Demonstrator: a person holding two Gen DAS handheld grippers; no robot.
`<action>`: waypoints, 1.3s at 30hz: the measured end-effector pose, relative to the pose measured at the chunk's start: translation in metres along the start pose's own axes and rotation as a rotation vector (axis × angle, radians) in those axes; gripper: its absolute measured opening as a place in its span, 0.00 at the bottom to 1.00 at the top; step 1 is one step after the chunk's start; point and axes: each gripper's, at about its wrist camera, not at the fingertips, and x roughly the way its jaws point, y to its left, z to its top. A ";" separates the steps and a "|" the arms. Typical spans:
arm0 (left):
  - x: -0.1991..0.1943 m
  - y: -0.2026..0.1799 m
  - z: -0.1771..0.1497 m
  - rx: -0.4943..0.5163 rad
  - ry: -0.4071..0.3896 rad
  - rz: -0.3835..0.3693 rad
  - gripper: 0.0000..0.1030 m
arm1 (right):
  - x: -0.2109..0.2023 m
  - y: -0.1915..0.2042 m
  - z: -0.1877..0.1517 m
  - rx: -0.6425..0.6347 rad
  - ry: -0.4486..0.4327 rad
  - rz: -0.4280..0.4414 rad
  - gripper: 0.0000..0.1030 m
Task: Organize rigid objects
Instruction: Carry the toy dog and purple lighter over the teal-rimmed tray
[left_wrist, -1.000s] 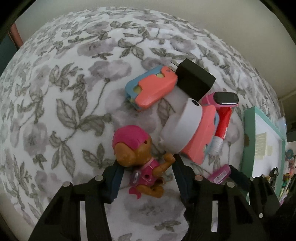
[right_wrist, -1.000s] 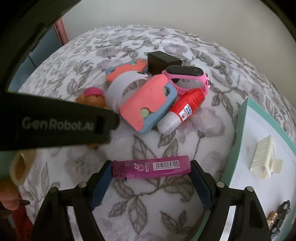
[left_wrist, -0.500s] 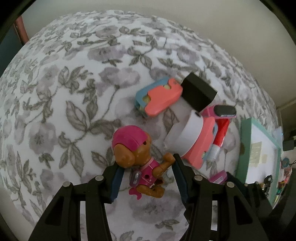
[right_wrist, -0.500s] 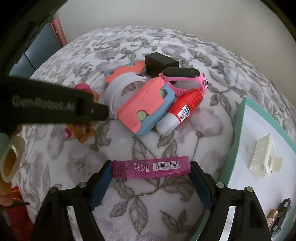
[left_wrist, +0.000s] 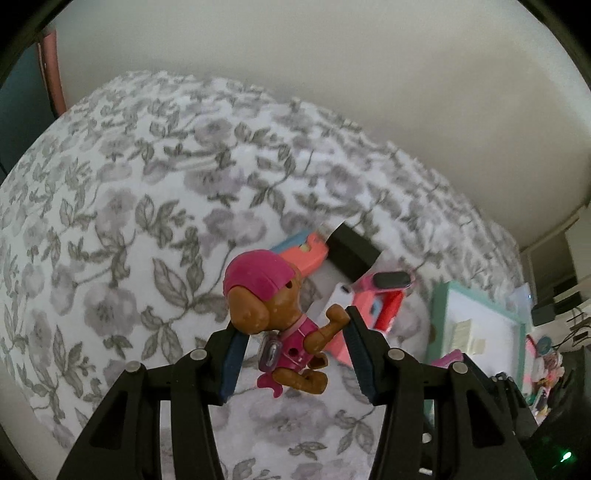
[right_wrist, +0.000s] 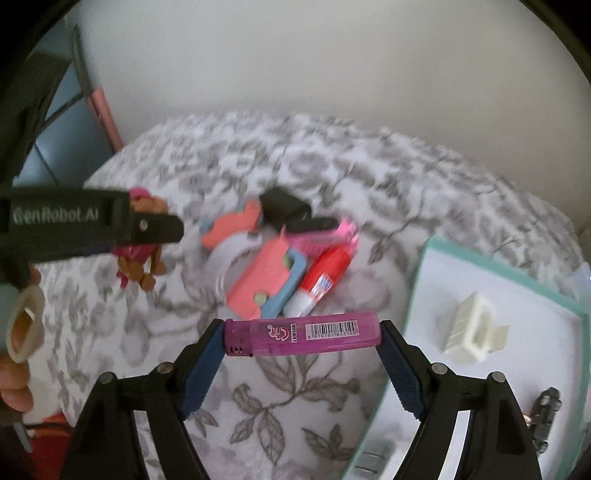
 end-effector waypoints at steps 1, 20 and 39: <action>-0.005 -0.001 0.000 0.002 -0.013 -0.007 0.52 | -0.005 0.000 0.002 0.011 -0.012 -0.016 0.81; -0.027 -0.095 -0.029 0.228 -0.058 -0.096 0.52 | -0.086 -0.088 -0.002 0.320 -0.036 -0.393 0.81; 0.019 -0.191 -0.094 0.472 0.013 -0.109 0.52 | -0.082 -0.200 -0.075 0.633 -0.003 -0.508 0.81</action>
